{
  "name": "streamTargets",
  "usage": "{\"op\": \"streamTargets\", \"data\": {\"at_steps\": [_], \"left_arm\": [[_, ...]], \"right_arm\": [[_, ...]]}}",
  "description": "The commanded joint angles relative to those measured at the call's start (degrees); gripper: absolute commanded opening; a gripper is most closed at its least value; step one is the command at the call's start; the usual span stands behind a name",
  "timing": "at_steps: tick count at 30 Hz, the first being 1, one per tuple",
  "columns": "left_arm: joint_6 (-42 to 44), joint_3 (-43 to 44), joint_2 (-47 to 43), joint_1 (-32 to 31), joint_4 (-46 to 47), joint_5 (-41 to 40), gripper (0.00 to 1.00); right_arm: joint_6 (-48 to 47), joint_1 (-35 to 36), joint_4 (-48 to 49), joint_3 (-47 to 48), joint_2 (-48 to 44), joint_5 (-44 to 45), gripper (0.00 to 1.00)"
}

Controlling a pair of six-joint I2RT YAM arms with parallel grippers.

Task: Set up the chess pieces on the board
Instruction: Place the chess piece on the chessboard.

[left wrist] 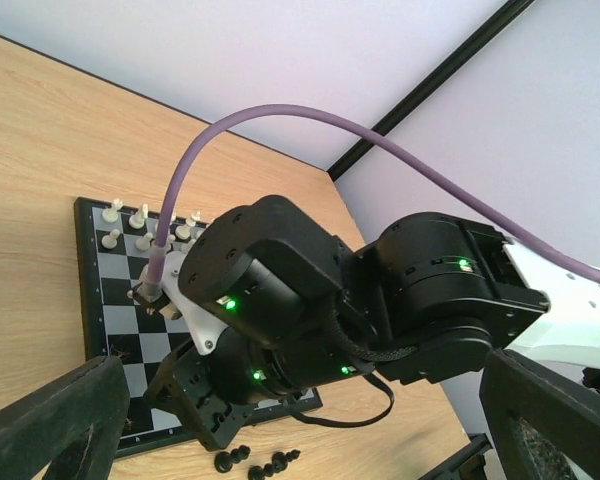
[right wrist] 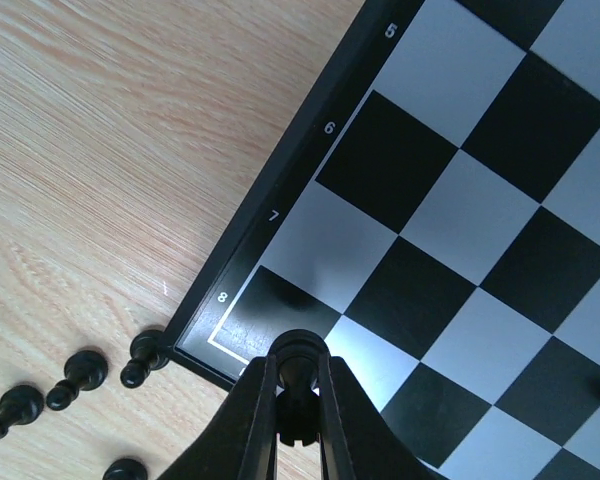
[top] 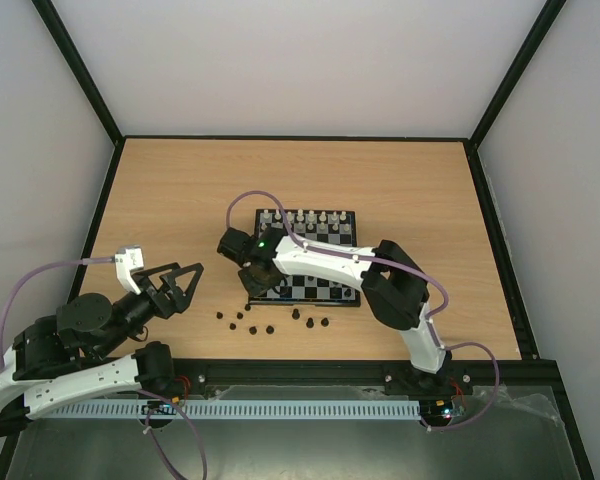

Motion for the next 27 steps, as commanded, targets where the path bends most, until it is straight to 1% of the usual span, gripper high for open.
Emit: {"op": "streamTargets", "data": {"at_steps": [1, 27], "left_arm": [[0.91, 1.45, 0.19, -0.40, -0.25, -0.95, 0.99], [0.65, 1.06, 0.11, -0.40, 0.04, -0.94, 0.99]], "right_arm": [[-1.13, -0.06, -3.37, 2.12, 1.71, 0.03, 0.11], [-1.22, -0.01, -1.35, 0.95, 4.48, -1.66, 0.11]]}}
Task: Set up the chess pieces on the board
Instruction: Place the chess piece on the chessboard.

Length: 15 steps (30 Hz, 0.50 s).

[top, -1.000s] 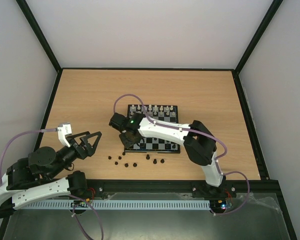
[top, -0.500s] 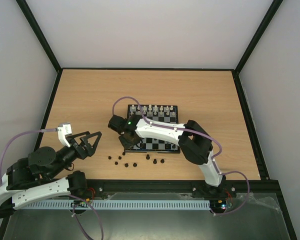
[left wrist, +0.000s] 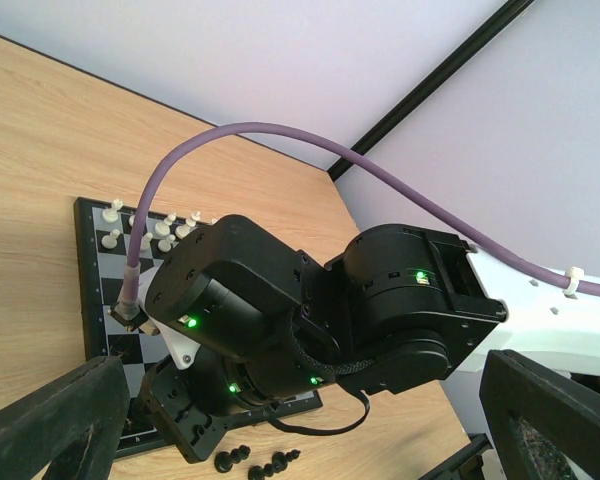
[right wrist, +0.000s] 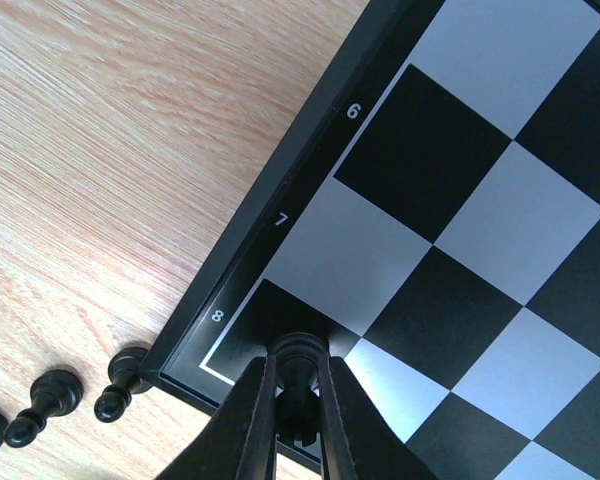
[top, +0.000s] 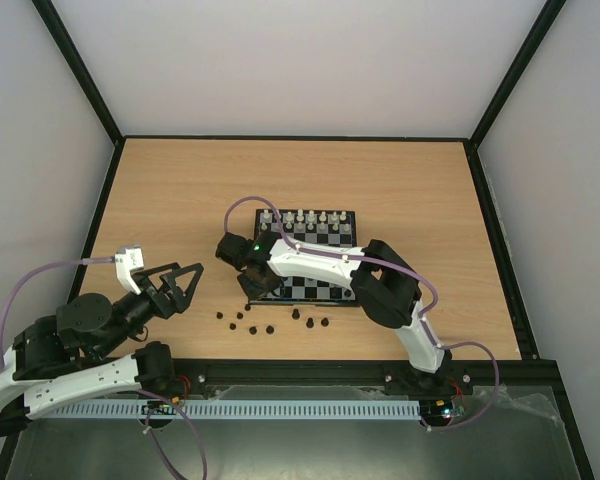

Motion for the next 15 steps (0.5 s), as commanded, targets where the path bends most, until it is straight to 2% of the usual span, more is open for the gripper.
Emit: {"op": "streamTargets", "data": {"at_steps": [1, 8, 15], "left_arm": [[0.56, 1.01, 0.17, -0.40, 0.08, -0.85, 0.99], [0.50, 0.84, 0.17, -0.40, 0.15, -0.81, 0.99], [0.48, 0.80, 0.19, -0.40, 0.25, -0.78, 0.99]], "right_arm": [[-0.47, -0.05, -1.47, 0.27, 0.64, -1.26, 0.11], [-0.39, -0.07, -0.99, -0.41, 0.23, -1.81, 0.12], [-0.21, -0.07, -0.62, -0.89, -0.79, -1.35, 0.17]]}}
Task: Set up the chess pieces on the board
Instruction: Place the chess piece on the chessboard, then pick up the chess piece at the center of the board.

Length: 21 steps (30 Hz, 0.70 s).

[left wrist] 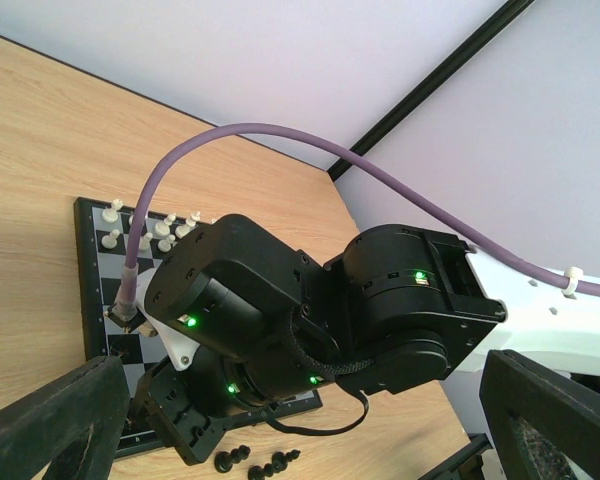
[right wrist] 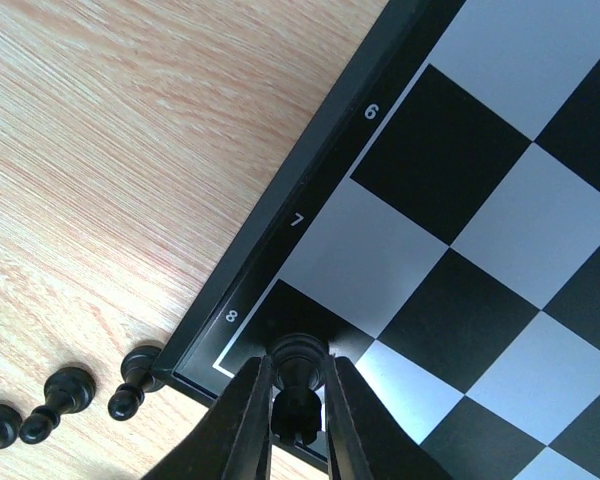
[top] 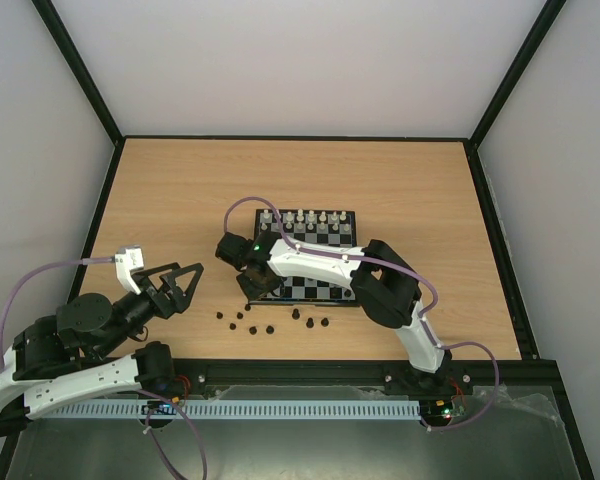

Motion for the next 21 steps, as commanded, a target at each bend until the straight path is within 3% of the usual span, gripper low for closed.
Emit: {"op": "streamTargets", "data": {"at_steps": [1, 11, 21], "left_arm": [[0.50, 0.82, 0.26, -0.40, 0.28, -0.80, 0.99], [0.50, 1.07, 0.63, -0.38, 0.56, -0.51, 0.99], [0.67, 1.14, 0.82, -0.40, 0.62, -1.14, 0.99]], "right_arm": [[-0.17, -0.07, -1.10, -0.91, -1.10, -0.09, 0.19], [0.45, -0.07, -1.23, -2.66, -5.59, 1.43, 0.26], [3.17, 2.66, 0.85, -14.56, -18.54, 0.78, 0.27]]}}
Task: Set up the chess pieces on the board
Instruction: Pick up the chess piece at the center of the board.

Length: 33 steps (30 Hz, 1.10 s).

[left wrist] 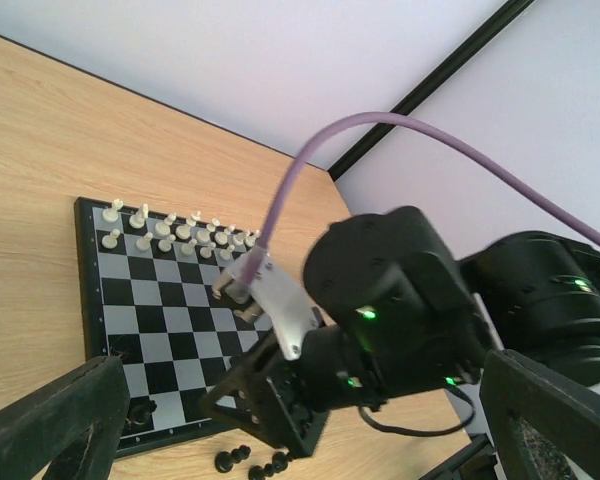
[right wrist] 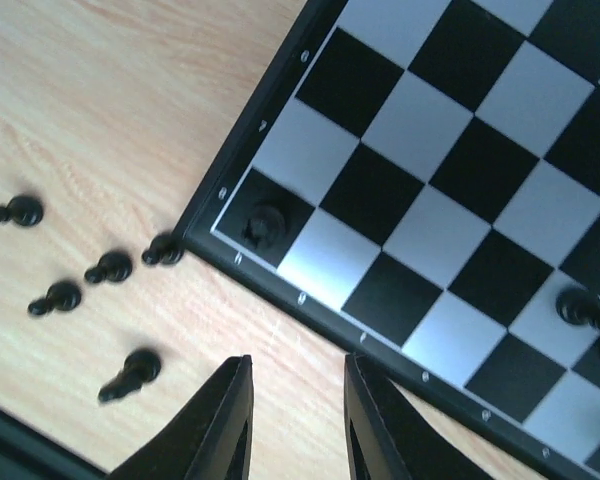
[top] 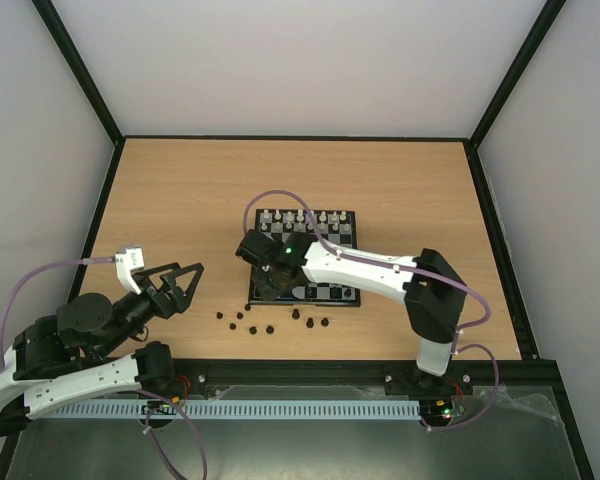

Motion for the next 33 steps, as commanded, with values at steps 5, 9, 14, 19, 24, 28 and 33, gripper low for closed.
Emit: {"op": "streamTargets", "data": {"at_steps": [5, 9, 14, 19, 24, 28, 33], "left_arm": [[0.85, 1.11, 0.91, -0.39, 0.86, -1.26, 0.99], [0.85, 1.01, 1.27, -0.40, 1.06, -1.18, 0.99], [1.07, 0.97, 1.29, -0.40, 1.35, -1.15, 0.99], [0.81, 0.58, 1.18, -0.40, 1.17, -1.05, 0.99], [0.67, 0.59, 0.83, -0.40, 0.82, -1.12, 0.99], [0.59, 0.61, 0.52, -0.40, 0.56, -1.11, 0.99], [0.55, 0.48, 0.33, -0.40, 0.56, -1.05, 0.99]], "right_arm": [[4.78, 5.92, -0.39, -8.58, -7.69, 1.58, 0.30], [5.99, 8.98, 0.50, -10.23, -8.31, 1.26, 0.32], [7.75, 11.18, 2.47, -10.88, -5.74, 0.39, 0.33], [7.57, 11.42, 3.74, -10.37, -2.36, -0.03, 0.33], [7.44, 11.40, 2.81, -8.85, 0.67, 1.08, 0.33], [7.33, 11.34, 2.98, -8.34, 2.26, 0.89, 0.33], [7.05, 11.30, 3.63, -8.17, 3.14, 0.50, 0.31]]}}
